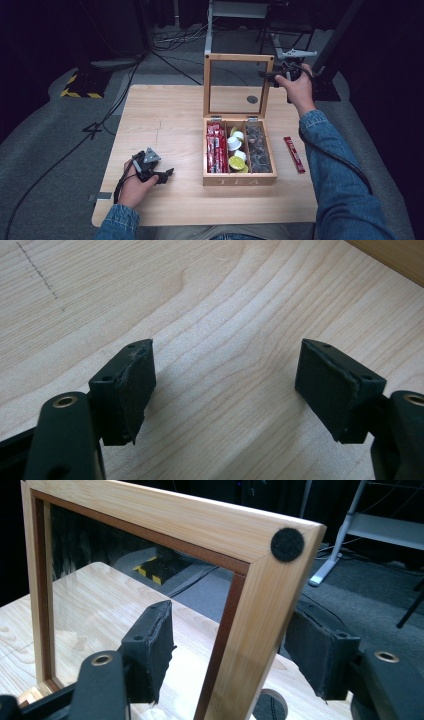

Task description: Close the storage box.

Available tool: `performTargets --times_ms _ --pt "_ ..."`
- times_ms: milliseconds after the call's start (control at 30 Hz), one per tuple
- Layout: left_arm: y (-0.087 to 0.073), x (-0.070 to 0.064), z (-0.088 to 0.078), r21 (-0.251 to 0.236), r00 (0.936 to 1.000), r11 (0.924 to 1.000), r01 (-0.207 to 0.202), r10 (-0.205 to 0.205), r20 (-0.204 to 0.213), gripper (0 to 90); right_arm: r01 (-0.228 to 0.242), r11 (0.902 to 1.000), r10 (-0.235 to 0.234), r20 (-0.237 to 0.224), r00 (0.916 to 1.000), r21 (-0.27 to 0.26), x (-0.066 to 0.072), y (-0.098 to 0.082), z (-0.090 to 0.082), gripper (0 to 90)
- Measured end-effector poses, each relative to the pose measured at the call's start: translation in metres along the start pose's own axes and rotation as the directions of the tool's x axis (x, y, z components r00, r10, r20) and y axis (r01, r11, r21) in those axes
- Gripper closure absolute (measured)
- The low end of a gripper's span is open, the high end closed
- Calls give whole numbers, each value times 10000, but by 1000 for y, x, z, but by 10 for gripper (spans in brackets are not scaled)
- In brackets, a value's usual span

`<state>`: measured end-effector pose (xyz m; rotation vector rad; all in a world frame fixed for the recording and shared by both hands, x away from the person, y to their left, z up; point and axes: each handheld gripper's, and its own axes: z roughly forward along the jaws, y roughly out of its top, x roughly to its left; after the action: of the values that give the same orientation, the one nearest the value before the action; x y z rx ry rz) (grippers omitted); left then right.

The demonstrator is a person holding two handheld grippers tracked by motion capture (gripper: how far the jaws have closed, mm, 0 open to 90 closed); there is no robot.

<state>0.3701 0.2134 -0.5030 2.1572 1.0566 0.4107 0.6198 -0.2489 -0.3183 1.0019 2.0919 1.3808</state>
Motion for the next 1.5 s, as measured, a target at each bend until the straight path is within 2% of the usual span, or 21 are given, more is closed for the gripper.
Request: performTargets --times_ms 200,400,633,767,800,900,1133,1500 --pt "0 0 0 -5 10000 10000 -14 14 -2 246 67 9999 -68 -85 9999 -84 2 0 2 388" --pt "0 0 0 -5 10000 10000 -11 11 1 246 191 9997 -192 -76 9998 -160 6 2 -7 388" --pt "0 0 0 18 10000 10000 -25 25 -1 246 511 9982 -515 -123 9986 -327 16 6 -26 395" --pt "0 0 0 15 10000 10000 -15 15 2 246 492 9978 -501 -204 9985 -442 22 8 -37 400" --pt "0 0 0 21 10000 10000 -6 6 4 245 608 9970 -621 -256 9977 -487 26 7 -45 411" --pt "0 0 0 25 10000 10000 -14 14 6 246 759 9957 -774 -274 9966 -524 30 7 -54 436" --pt "0 1 0 18 10000 10000 -10 10 54 244 879 9954 -897 -464 9949 -389 44 3 -77 471" --pt "1 2 1 14 9999 10000 -91 91 100 237 1178 9927 -1193 -606 9910 -268 56 -3 -100 501"
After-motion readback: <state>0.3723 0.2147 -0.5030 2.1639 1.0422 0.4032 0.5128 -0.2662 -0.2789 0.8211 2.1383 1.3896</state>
